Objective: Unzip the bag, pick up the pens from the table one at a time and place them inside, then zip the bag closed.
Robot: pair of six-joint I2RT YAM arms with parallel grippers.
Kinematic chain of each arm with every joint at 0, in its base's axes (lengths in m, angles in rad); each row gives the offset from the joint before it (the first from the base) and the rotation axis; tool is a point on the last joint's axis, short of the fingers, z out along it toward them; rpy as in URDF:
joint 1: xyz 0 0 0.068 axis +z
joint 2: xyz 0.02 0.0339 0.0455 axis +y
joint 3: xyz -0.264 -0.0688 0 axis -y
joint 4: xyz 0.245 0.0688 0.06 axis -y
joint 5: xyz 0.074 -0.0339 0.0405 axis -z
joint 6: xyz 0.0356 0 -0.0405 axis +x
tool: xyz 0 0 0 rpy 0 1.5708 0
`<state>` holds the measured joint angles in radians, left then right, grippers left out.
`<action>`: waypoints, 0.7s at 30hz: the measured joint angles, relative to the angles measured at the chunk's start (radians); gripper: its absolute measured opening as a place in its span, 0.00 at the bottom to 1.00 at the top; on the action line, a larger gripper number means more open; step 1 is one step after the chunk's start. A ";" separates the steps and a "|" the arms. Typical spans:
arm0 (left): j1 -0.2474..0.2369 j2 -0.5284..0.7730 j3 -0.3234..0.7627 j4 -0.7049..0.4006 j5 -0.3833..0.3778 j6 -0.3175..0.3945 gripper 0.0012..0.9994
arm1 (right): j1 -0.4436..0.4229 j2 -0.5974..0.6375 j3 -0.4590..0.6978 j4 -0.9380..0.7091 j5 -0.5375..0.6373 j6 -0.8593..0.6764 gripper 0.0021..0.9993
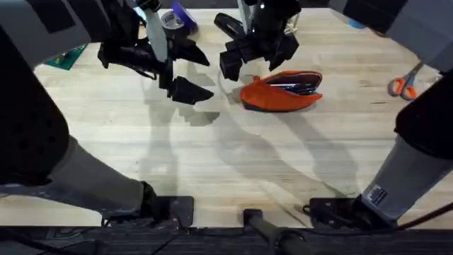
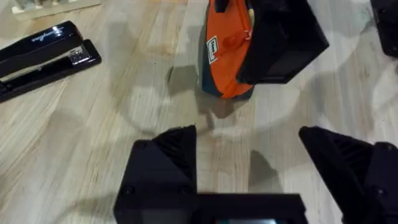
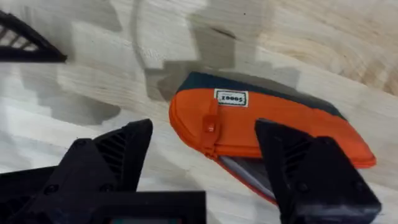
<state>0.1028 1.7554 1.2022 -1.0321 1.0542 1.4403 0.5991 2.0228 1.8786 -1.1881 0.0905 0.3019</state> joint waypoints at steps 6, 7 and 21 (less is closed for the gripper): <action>0.000 0.000 0.000 0.000 0.000 0.000 0.99 | -0.003 0.000 0.000 -0.020 0.000 0.000 0.98; 0.000 0.000 0.000 0.000 0.000 0.000 0.99 | -0.005 0.000 0.000 -0.023 0.000 0.000 0.98; 0.000 0.000 0.000 0.000 0.000 -0.003 0.99 | -0.011 0.028 0.000 -0.049 0.000 0.001 0.96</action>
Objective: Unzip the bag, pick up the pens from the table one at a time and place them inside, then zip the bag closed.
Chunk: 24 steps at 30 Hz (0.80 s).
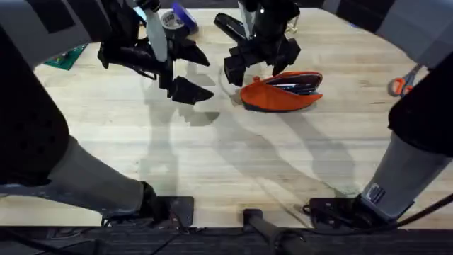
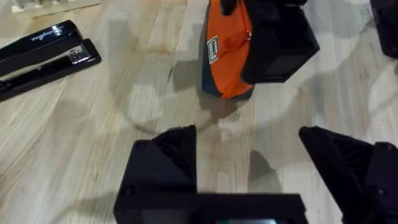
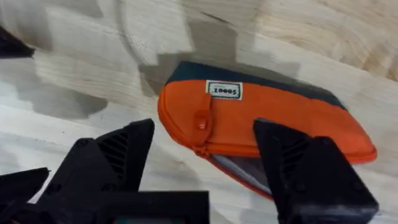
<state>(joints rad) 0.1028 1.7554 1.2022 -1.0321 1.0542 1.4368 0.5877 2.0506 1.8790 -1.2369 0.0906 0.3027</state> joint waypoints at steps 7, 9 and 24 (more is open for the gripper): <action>0.000 0.000 0.000 0.000 0.000 0.000 1.00 | 0.000 0.000 0.000 -0.001 0.001 0.000 0.91; 0.000 0.000 0.000 0.000 0.000 0.000 0.99 | 0.000 0.000 0.000 -0.004 0.002 0.000 0.86; 0.000 0.000 0.000 0.000 0.000 0.000 0.99 | 0.000 0.000 0.000 -0.008 0.003 0.000 0.61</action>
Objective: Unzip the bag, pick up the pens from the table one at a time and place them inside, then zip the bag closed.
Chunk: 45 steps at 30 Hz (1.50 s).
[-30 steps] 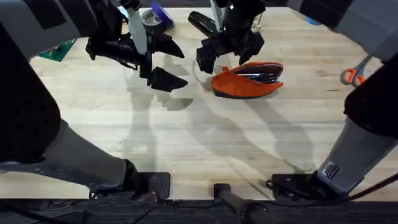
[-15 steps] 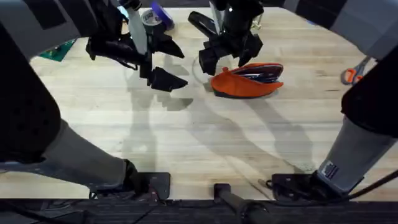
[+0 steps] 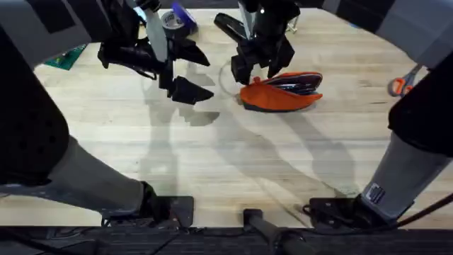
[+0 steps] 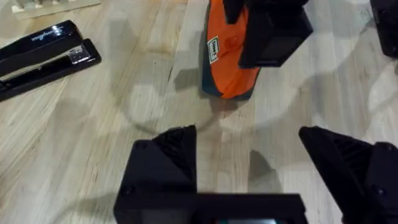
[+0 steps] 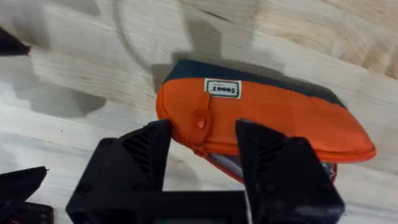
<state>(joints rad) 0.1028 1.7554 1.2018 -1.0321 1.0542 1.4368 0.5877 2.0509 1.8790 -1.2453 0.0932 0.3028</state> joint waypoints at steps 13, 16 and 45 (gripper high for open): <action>0.000 0.000 0.000 0.000 0.000 0.000 0.99 | 0.000 0.000 0.000 -0.001 0.000 0.000 0.17; 0.000 0.000 0.000 0.000 0.000 0.000 0.99 | 0.000 0.000 0.000 -0.001 0.000 0.000 0.07; 0.000 0.000 0.000 0.000 0.000 0.000 0.99 | 0.000 0.000 0.096 -0.069 0.000 0.000 0.03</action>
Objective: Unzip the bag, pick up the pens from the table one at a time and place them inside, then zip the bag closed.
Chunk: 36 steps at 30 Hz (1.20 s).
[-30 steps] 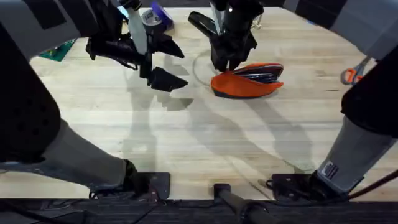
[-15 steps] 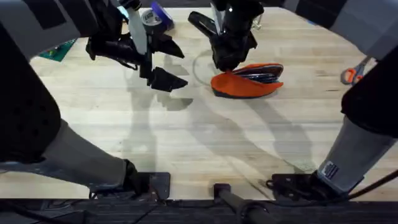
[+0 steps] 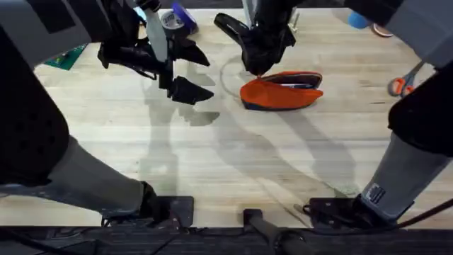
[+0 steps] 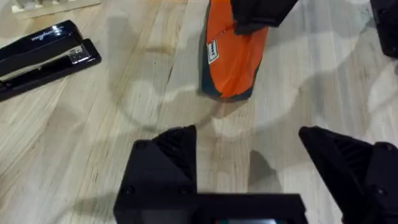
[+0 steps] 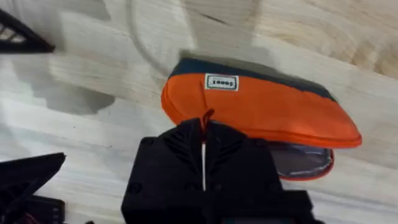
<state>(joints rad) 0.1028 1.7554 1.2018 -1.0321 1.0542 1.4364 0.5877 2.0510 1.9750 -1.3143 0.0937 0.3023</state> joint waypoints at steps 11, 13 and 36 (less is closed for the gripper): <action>0.000 0.000 0.000 0.005 0.000 0.000 0.99 | 0.000 0.000 0.072 -0.050 0.000 0.000 0.03; 0.000 0.000 0.000 0.006 0.000 0.000 0.99 | 0.000 0.000 0.073 -0.052 0.000 0.000 0.03; -0.013 0.000 -0.003 0.066 0.009 0.000 0.99 | 0.000 0.000 0.076 -0.052 0.000 0.000 0.03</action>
<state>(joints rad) 0.0902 1.7554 1.1992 -0.9664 1.0630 1.4364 0.5877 2.0510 2.0506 -1.3666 0.0937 0.3023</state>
